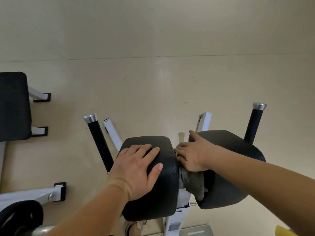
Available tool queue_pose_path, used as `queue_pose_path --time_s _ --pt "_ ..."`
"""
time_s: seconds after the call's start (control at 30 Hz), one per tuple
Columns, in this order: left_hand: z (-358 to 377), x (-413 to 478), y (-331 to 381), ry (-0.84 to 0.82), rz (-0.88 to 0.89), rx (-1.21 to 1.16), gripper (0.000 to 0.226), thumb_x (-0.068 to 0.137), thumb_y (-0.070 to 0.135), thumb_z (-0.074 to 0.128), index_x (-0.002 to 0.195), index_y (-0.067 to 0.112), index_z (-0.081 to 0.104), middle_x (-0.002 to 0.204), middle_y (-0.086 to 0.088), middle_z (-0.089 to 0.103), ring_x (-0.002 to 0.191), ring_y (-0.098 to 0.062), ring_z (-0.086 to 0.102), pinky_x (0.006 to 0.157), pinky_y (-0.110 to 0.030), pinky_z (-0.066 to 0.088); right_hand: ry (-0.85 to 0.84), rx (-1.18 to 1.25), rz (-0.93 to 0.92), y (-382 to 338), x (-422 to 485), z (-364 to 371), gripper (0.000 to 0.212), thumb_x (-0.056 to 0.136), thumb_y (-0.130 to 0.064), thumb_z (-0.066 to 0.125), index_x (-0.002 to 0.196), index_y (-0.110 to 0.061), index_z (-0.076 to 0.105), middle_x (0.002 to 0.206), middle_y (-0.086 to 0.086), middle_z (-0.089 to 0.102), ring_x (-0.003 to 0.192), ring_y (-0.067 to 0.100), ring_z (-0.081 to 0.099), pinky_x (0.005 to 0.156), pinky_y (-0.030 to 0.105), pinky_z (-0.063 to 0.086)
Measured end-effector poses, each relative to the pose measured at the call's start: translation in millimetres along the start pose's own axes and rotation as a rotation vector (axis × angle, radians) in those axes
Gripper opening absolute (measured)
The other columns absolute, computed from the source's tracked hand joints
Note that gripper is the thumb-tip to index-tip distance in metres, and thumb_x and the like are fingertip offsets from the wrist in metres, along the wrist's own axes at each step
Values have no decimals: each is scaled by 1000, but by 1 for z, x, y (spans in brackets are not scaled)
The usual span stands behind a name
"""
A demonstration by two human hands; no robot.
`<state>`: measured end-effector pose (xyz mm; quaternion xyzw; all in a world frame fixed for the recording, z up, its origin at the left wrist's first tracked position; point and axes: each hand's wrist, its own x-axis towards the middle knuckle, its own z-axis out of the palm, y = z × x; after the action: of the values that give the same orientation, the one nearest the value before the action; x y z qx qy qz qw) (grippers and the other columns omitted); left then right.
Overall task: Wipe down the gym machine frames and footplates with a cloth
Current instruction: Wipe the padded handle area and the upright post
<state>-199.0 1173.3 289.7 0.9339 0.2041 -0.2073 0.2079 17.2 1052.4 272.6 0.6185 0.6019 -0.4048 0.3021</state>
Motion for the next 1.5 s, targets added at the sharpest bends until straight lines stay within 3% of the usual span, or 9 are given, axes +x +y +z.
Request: queue_pose_path --time_s 0.1,0.23,0.5,0.73,0.9,1.03,1.23,1.37,1.5 --pt "1 -1 0 18 -1 -7 69 98 69 10 155 40 36 158 13 42 144 -18 38 120 -42 29 109 -2 -82 -1 -35 13 79 99 -59 -3 161 -19 26 164 2 35 155 14 23 121 62 -12" --pt "5 0 -1 25 -2 -2 68 99 68 11 155 40 36 157 14 43 144 -18 38 120 -41 29 -4 126 -109 10 -42 10 78 99 -66 -3 163 -29 21 167 -4 29 156 12 18 126 54 -6" --pt "7 0 -3 56 10 20 67 100 67 10 152 40 42 153 14 49 138 -17 45 117 -41 35 -47 101 -46 28 13 -4 76 97 -55 -1 147 -29 51 159 -1 44 149 21 32 124 46 13" --pt "5 1 0 68 10 33 67 100 66 13 149 36 49 147 11 55 132 -18 52 112 -42 41 -21 293 -87 25 -34 14 67 106 -56 4 150 -34 49 159 -13 42 156 8 12 126 48 -8" --pt "4 0 1 79 8 42 69 100 66 10 148 37 49 146 12 56 130 -18 53 112 -41 42 -72 140 49 21 9 -3 87 92 -65 -4 143 -29 56 155 3 49 149 26 34 125 50 12" --pt "4 2 0 62 16 39 75 97 69 1 152 39 42 152 14 50 136 -17 47 116 -40 37 -88 139 76 13 19 -2 69 103 -59 6 154 -31 43 163 4 37 155 28 19 125 55 5" --pt "4 2 0 47 9 33 70 98 68 6 155 40 35 155 15 44 140 -16 41 117 -40 33 20 202 -4 13 -42 16 71 107 -50 0 145 -27 56 158 -9 46 157 11 10 126 49 -9" --pt "6 1 -1 69 4 22 68 98 68 9 154 41 38 154 15 46 138 -16 43 116 -40 34 57 252 56 13 -24 3 75 108 -49 4 128 -17 69 144 5 59 143 20 40 126 41 12" --pt "8 0 -1 72 5 29 68 99 68 8 155 41 36 155 16 45 139 -15 42 116 -39 33 75 220 67 8 -25 1 70 108 -45 8 127 -15 68 157 7 46 152 20 24 127 41 8"
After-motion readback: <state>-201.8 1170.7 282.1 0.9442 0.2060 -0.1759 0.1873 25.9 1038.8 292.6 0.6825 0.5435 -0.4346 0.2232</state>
